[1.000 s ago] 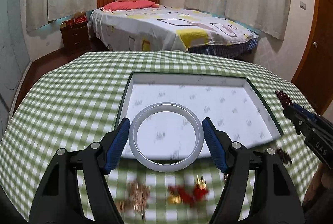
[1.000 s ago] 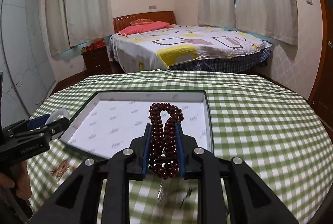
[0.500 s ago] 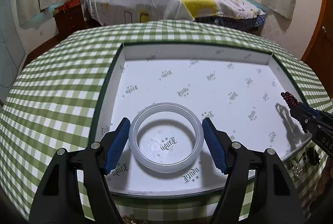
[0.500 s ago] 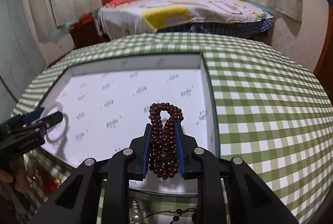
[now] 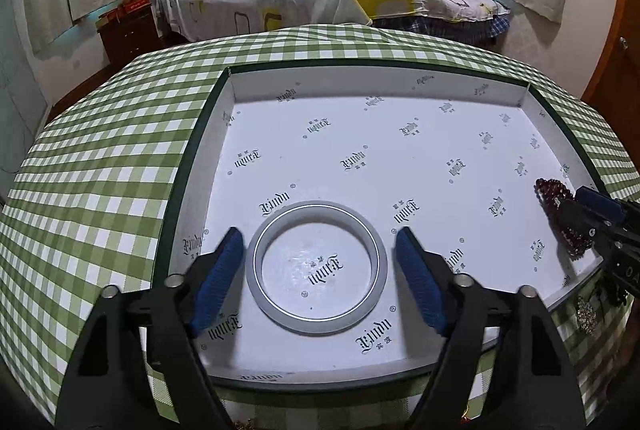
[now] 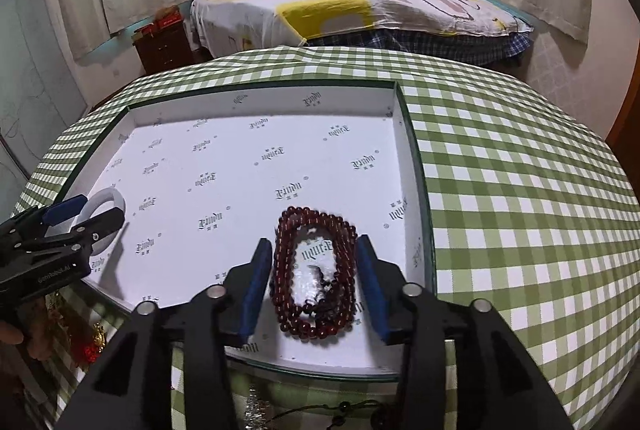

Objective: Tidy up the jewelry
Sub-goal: 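Lower the bangle and bracelet into the tray and open both tools, then move the right tool to the pearl ring and grasp it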

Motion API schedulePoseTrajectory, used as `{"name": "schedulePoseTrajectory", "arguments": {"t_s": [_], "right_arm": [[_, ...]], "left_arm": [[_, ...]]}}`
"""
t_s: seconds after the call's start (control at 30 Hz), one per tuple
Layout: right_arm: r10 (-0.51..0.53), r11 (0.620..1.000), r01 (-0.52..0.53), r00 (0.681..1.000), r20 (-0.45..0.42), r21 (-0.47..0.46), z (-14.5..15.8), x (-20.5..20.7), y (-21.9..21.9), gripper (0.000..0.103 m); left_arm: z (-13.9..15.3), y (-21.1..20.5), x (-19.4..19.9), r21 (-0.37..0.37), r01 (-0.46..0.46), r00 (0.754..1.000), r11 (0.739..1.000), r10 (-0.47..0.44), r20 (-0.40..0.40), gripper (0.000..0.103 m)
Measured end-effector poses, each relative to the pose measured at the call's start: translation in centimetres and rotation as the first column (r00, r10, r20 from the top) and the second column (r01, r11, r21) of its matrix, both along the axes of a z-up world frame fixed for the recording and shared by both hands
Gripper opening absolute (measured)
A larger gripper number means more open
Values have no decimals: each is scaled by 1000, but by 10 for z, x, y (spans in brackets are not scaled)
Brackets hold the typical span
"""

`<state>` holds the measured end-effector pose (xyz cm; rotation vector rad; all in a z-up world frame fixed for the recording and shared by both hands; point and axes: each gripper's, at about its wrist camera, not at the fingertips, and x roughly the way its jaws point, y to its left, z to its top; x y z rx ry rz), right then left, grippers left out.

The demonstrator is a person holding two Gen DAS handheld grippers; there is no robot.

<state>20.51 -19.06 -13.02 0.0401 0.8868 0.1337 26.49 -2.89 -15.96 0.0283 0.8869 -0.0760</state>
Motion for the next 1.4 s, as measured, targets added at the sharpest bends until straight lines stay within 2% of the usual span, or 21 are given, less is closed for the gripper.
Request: {"name": "schedulePoseTrajectory", "arguments": {"t_s": [0.23, 0.47, 0.67, 0.87, 1.17, 1.4], "right_arm": [[-4, 1000, 3, 1000, 26, 22, 9, -6, -4, 46], [-16, 1000, 15, 998, 64, 24, 21, -22, -8, 47], [-48, 998, 45, 995, 82, 35, 28, -38, -17, 47], [-91, 995, 87, 989, 115, 42, 34, -71, -27, 47], [-105, 994, 104, 985, 135, 13, 21, -134, -30, 47], [-115, 993, 115, 985, 131, 7, 4, -163, -29, 47]], "left_arm": [[3, 1, -2, -6, -5, 1000, 1000, 5, 16, 84], [14, -5, -16, 33, 18, 997, 999, -20, 72, 87], [33, -6, -37, 38, 22, 990, 999, -27, 142, 87], [50, -7, -68, 19, 13, 979, 1000, -17, 205, 87], [52, -5, -123, -12, -14, 967, 1000, 17, 256, 87], [46, -2, -160, -34, -53, 959, 998, 61, 277, 87]]}}
